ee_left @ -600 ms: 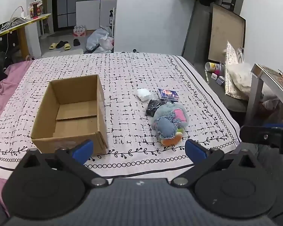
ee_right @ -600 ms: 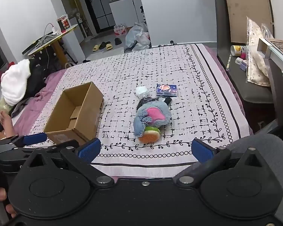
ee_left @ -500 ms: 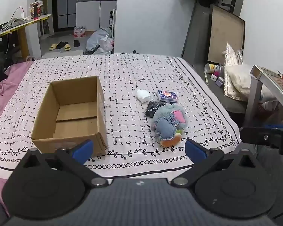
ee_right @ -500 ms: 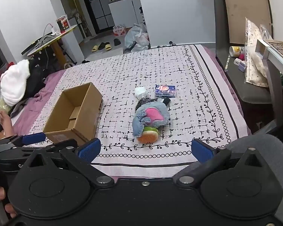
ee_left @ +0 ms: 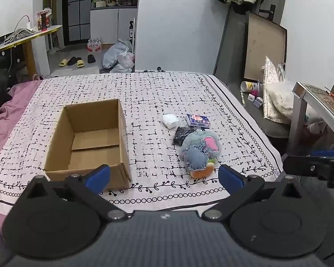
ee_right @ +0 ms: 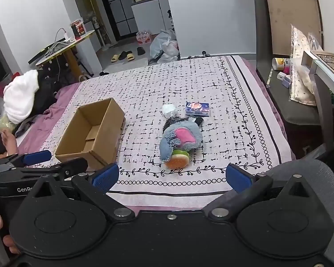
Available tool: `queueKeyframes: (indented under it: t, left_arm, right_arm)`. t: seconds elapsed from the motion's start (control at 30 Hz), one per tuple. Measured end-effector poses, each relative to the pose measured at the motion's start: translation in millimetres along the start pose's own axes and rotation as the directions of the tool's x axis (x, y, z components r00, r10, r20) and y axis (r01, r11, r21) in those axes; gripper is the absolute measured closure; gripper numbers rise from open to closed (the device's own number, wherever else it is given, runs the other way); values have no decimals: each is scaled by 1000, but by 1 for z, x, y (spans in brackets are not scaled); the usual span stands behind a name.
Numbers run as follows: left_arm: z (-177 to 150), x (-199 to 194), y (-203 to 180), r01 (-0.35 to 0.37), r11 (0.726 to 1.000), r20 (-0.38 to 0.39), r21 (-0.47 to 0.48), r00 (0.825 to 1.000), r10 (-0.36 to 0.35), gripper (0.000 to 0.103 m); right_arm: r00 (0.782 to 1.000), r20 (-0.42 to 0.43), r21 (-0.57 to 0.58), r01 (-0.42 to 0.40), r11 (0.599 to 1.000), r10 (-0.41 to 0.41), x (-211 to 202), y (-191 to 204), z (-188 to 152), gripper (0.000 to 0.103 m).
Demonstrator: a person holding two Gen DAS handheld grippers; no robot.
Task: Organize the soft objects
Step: 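Move both tools toward the plush toys beside the cardboard box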
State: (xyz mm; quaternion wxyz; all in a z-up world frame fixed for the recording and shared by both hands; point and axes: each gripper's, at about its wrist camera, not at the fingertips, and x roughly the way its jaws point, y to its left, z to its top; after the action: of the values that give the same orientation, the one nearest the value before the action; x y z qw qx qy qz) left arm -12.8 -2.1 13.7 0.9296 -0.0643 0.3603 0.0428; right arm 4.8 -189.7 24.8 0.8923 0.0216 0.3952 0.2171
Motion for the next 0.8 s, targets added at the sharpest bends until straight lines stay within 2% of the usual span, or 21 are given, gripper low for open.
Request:
queueKeyframes:
  t: [0.8]
  left_arm:
    - [-1, -15, 3, 34, 999, 41, -7, 999, -33, 1]
  right_arm:
    - [999, 16, -24, 47, 999, -47, -12, 4, 2, 0]
